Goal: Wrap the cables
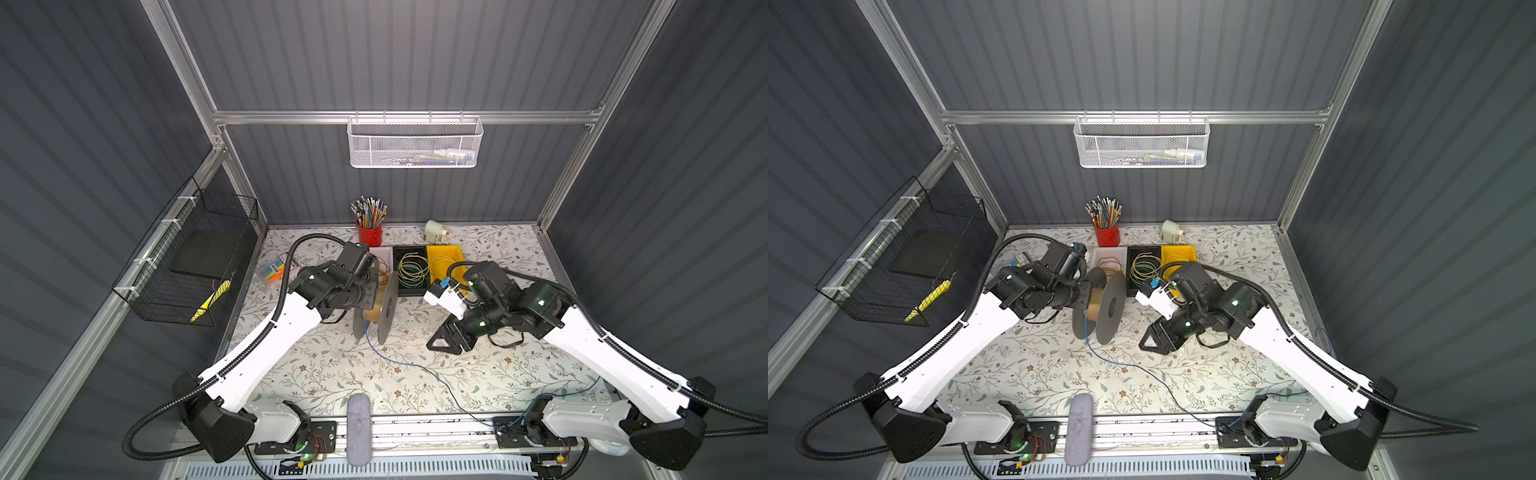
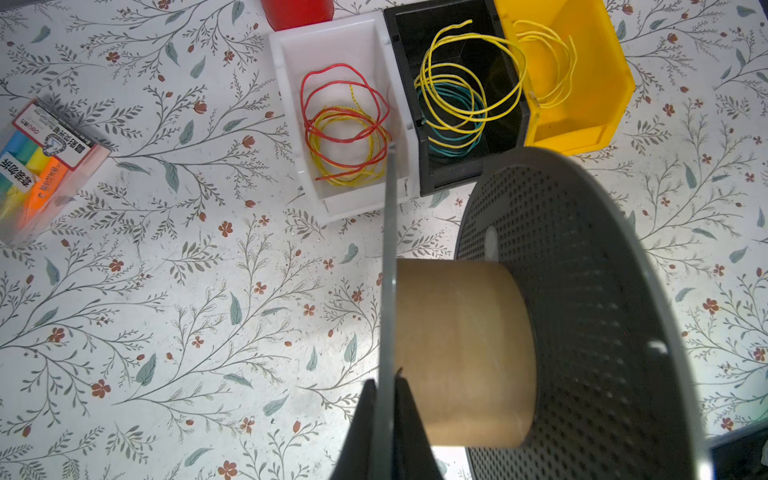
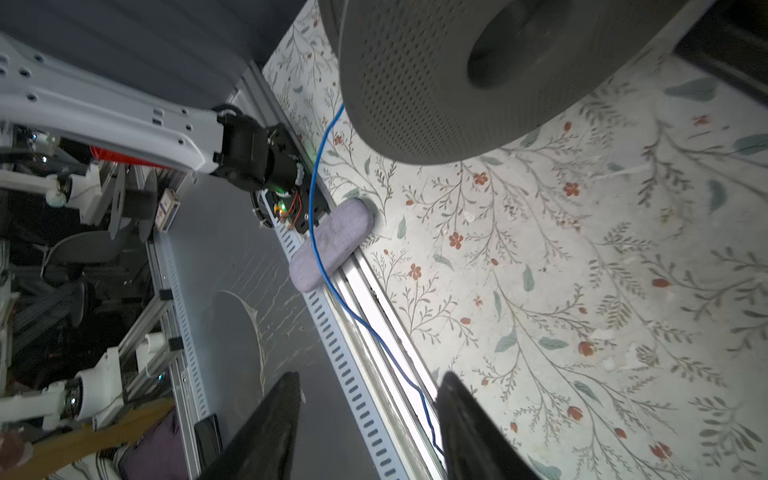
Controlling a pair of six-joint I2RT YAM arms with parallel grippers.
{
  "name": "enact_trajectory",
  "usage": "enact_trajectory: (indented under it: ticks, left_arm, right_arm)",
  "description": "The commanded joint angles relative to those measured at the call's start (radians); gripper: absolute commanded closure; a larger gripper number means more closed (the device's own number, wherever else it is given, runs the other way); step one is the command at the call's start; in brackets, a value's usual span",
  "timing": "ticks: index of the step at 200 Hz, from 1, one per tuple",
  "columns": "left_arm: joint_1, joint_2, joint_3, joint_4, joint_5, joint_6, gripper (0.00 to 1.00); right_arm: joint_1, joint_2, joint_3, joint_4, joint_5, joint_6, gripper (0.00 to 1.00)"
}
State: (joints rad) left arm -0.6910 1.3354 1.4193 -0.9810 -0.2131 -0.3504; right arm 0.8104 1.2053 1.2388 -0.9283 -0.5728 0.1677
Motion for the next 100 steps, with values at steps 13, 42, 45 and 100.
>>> enact_trajectory:
  ticks: [13,42,45,100]
  left_arm:
    - [0.007,0.011,0.071,0.016,0.007,0.012,1.0]
    - [0.009,0.005,0.073,0.025,0.035,0.008,1.0]
    - [0.008,0.005,0.073,0.025,0.039,0.007,1.0]
    - [0.011,0.026,0.104,0.004,0.075,0.011,1.0]
  right_arm:
    - [0.034,-0.012,-0.117,0.159,-0.105,0.039,0.36]
    - [0.039,0.001,-0.18,0.227,-0.082,0.023,0.35]
    - [0.039,0.005,-0.183,0.231,-0.08,0.017,0.35]
    - [0.065,0.078,-0.202,0.312,-0.127,-0.019,0.37]
